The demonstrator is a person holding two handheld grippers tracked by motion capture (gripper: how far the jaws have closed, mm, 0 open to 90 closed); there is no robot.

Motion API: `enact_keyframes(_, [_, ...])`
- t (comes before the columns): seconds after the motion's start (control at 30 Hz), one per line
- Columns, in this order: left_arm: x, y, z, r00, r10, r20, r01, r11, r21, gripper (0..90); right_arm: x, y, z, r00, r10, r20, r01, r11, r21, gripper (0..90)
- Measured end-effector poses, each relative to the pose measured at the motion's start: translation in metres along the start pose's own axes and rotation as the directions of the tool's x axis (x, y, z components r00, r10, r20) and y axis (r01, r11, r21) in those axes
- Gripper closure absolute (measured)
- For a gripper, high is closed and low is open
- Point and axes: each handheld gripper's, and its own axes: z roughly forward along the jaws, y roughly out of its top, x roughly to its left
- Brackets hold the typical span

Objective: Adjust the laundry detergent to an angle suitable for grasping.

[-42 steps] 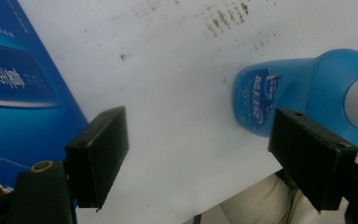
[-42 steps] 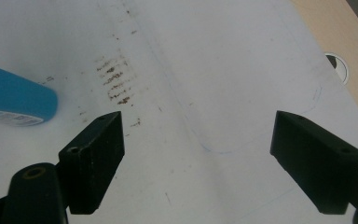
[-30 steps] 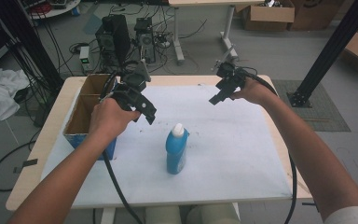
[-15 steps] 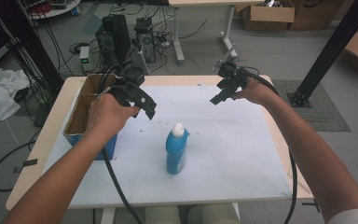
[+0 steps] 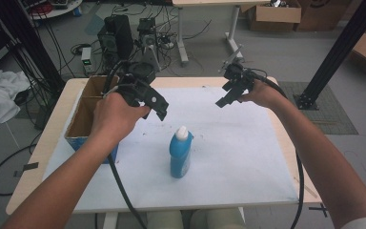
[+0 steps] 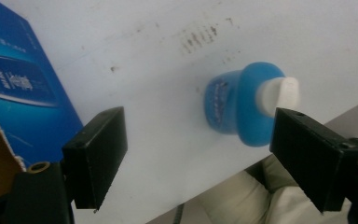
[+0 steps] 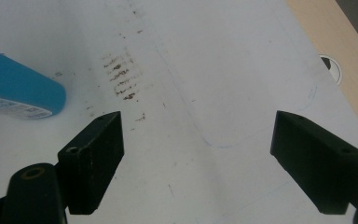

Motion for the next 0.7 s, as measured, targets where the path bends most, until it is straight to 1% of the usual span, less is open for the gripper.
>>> enact_keyframes(0.13, [-0.012, 0.001, -0.001, 0.9999, 0.011, 0.008, -0.011, 0.9999, -0.009, 19.6, -0.001, -0.002, 0.000, 1.0000, 0.000, -0.002, 0.000, 1.000, -0.006, 17.3])
enact_keyframes(0.2, [-0.019, 0.002, -0.001, 0.9997, 0.019, 0.014, -0.019, 0.9998, -0.005, 19.4, -0.002, -0.003, 0.000, 1.0000, 0.002, -0.002, -0.002, 1.000, -0.001, 17.3])
enact_keyframes(0.23, [-0.019, 0.002, -0.001, 0.9997, 0.019, 0.014, -0.019, 0.9998, -0.005, 19.4, -0.002, -0.003, 0.000, 1.0000, 0.002, -0.002, -0.002, 1.000, -0.001, 17.3])
enact_keyframes(0.33, [-0.027, 0.005, 0.000, 0.9995, 0.026, 0.019, -0.026, 0.9996, -0.005, 19.3, -0.002, -0.004, 0.000, 1.0000, 0.000, -0.003, 0.000, 1.000, -0.005, 17.3])
enact_keyframes(0.4, [-0.029, 0.006, 0.000, 0.9994, 0.028, 0.018, -0.028, 0.9996, -0.004, 19.2, -0.001, -0.004, 0.000, 1.0000, -0.001, -0.002, 0.001, 1.000, -0.005, 17.3])
enact_keyframes(0.43, [-0.033, 0.007, 0.001, 0.9993, 0.033, 0.020, -0.033, 0.9995, -0.003, 19.2, -0.001, -0.004, -0.001, 1.0000, -0.004, -0.001, 0.004, 1.000, -0.006, 17.3])
enact_keyframes(0.7, [-0.042, 0.011, 0.005, 0.9989, 0.038, 0.029, -0.038, 0.9993, -0.002, 19.1, -0.001, -0.006, -0.003, 1.0000, -0.002, 0.002, 0.002, 1.000, -0.007, 17.4])
